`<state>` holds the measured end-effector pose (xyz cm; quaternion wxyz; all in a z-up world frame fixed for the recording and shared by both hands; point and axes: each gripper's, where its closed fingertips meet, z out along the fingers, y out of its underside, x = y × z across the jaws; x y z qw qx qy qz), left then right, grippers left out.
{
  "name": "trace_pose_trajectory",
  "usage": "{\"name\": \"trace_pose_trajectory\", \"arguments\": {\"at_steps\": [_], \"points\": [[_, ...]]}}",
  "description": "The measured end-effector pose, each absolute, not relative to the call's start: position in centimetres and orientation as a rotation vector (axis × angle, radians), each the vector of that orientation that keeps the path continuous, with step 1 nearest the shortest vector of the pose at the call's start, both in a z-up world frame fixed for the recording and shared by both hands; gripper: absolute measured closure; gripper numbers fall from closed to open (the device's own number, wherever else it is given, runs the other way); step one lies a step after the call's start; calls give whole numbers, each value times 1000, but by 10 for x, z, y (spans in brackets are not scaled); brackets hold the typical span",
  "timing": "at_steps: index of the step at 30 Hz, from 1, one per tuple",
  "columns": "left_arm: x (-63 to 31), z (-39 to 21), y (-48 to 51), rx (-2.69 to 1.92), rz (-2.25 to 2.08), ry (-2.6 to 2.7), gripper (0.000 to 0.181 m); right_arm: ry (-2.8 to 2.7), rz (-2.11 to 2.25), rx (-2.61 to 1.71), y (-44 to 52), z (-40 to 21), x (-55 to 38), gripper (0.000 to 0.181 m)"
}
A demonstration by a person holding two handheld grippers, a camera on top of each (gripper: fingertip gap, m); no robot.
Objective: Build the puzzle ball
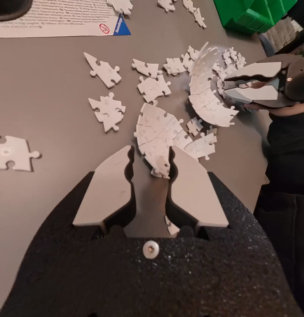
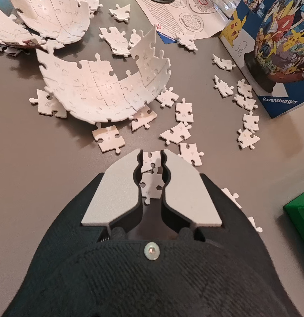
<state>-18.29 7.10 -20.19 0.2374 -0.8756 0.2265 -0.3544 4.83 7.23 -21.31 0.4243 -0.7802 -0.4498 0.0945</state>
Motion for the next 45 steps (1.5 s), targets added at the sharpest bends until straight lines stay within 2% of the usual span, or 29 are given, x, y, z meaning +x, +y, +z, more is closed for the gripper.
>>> {"name": "trace_pose_trajectory", "arguments": {"at_steps": [1,9,16,22,30,45], "points": [[-182,-204,74,-2419,-973,630,144,-1127,241,-1954,72,-213,48,163],[-162,-216,85,-2478,-1007,810,148,-1122,257,-1968,72,-214,48,163],[-155,-222,87,-2473,-1061,903,171,-1113,283,-1989,73,-215,48,162],[-165,-215,76,-2451,-1202,920,177,-1109,303,-2003,73,-216,48,162],[-205,-199,55,-2407,-1388,965,178,-1111,302,-2002,73,-216,48,162],[-262,-214,69,-2524,-1213,1074,177,-1114,289,-1993,73,-215,48,162]]}}
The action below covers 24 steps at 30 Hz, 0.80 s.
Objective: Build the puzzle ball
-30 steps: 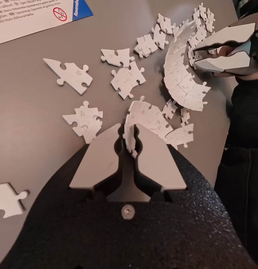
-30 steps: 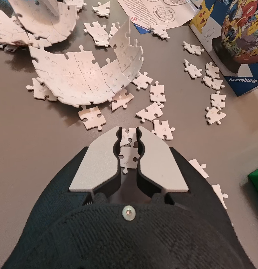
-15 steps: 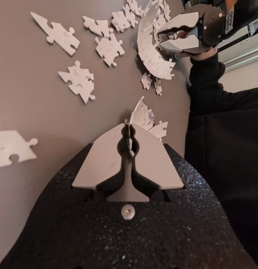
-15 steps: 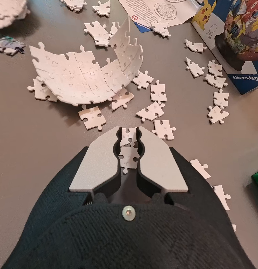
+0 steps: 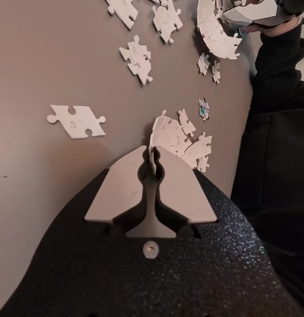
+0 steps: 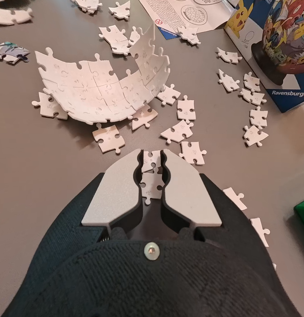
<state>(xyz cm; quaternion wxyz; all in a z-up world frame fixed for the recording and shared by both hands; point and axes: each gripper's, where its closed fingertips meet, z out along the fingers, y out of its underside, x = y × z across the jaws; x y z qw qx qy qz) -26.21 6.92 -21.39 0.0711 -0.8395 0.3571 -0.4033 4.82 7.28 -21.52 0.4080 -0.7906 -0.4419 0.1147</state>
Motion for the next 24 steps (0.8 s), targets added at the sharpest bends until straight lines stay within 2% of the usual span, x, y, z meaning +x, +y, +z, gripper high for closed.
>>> {"name": "trace_pose_trajectory", "arguments": {"at_steps": [19,24], "points": [[-273,-222,77,-2504,-1033,1024,172,-1114,273,-1987,72,-215,47,166],[-272,-219,83,-2463,-970,973,165,-1112,271,-1988,72,-215,47,167]]}}
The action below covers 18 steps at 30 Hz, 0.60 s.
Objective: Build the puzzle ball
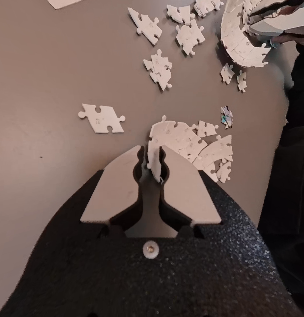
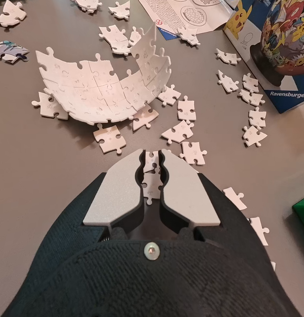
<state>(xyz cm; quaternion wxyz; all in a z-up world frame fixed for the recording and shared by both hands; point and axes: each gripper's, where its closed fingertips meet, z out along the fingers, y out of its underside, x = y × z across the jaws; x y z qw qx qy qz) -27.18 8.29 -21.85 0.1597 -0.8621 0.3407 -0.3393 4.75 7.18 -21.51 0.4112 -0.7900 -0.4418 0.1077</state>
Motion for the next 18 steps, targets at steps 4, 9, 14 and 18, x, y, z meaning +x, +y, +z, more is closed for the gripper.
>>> {"name": "trace_pose_trajectory", "arguments": {"at_steps": [4,9,14,18], "points": [[-290,-214,87,-2491,-714,891,154,-1109,268,-1989,72,-215,47,168],[-283,-191,63,-2350,-552,953,150,-1115,261,-1984,71,-215,47,170],[-277,-197,65,-2318,-418,963,157,-1113,267,-1989,71,-215,47,171],[-261,-205,67,-2309,-443,1063,168,-1112,267,-1989,71,-215,47,170]]}}
